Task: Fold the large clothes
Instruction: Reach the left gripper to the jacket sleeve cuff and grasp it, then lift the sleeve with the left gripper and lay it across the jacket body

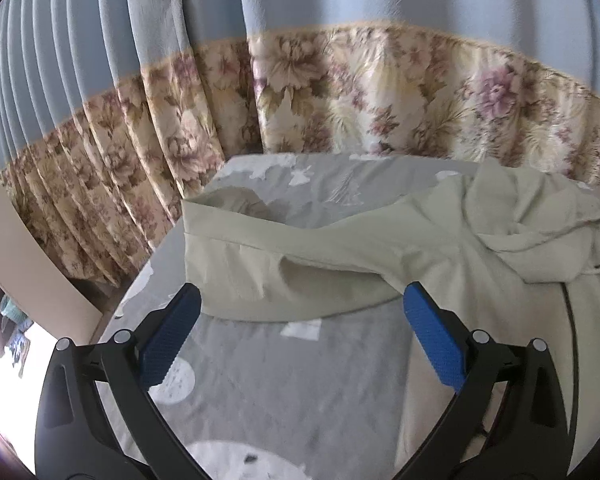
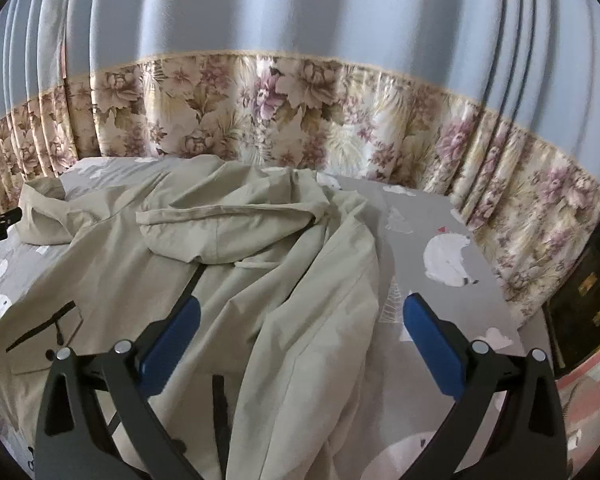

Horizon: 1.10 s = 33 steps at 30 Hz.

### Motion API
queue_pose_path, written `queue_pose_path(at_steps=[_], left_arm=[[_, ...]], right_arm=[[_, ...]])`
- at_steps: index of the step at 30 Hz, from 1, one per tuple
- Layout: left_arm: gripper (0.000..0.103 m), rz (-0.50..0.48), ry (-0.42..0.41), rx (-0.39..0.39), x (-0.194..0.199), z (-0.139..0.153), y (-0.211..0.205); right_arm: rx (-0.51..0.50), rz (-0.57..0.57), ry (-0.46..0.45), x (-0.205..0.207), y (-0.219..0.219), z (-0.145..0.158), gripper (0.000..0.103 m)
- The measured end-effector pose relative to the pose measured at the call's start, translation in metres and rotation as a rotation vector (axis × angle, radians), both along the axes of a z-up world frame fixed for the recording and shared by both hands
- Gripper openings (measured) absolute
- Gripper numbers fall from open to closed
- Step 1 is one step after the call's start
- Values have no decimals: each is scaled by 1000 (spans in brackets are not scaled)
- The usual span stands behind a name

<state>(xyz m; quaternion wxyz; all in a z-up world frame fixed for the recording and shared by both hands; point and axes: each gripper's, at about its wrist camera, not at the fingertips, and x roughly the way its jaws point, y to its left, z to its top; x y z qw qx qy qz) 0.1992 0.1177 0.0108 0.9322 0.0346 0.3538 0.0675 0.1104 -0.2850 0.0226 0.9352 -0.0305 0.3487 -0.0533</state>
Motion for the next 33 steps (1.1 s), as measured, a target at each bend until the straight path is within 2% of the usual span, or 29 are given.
queue_pose_path(at_steps=[3, 5, 7, 10, 11, 14, 18, 20, 22, 23, 24, 26, 27, 28, 29, 30, 32, 33], left_arm=[[100, 34, 50, -23, 22, -12, 16], [100, 49, 88, -112, 36, -17, 33], [100, 72, 89, -151, 44, -17, 44], [100, 124, 63, -162, 57, -6, 57], [100, 133, 54, -161, 62, -2, 61], [100, 166, 57, -91, 90, 7, 72], [100, 147, 181, -10, 145, -5, 94], [98, 151, 264, -4, 162, -17, 104], [79, 123, 384, -59, 179, -38, 116], [76, 127, 429, -82, 184, -46, 121], [71, 132, 456, -99, 186, -53, 125], [55, 130, 508, -152, 187, -67, 134], [35, 131, 509, -178, 183, -70, 135], [21, 137, 496, -213, 178, -69, 139], [18, 157, 465, -243, 172, -64, 145], [12, 189, 389, -309, 160, -52, 157], [11, 237, 248, -435, 137, -33, 178], [11, 267, 132, -528, 116, -19, 196]], right_arm=[[-2, 8, 17, 15, -4, -6, 101], [-16, 9, 18, 23, -3, -8, 101], [-35, 12, 20, 31, -2, -9, 101], [-59, 17, 28, 44, -1, -13, 101], [-67, 14, 32, 49, -1, -16, 101], [-75, 6, 46, 60, -5, -21, 101], [-72, -20, 62, 64, -13, -27, 101], [-70, -35, 72, 65, -18, -30, 101], [-71, -48, 77, 65, -21, -33, 101], [-72, -54, 80, 66, -22, -34, 101], [-72, -60, 80, 66, -24, -34, 101], [-69, -64, 78, 67, -25, -34, 101], [-66, -65, 75, 67, -25, -33, 101], [-64, -65, 67, 67, -26, -31, 101], [-66, -65, 59, 66, -26, -30, 101], [-69, -68, 52, 65, -26, -28, 101], [-77, -75, 33, 62, -29, -24, 101], [-77, -80, 26, 61, -30, -22, 101]])
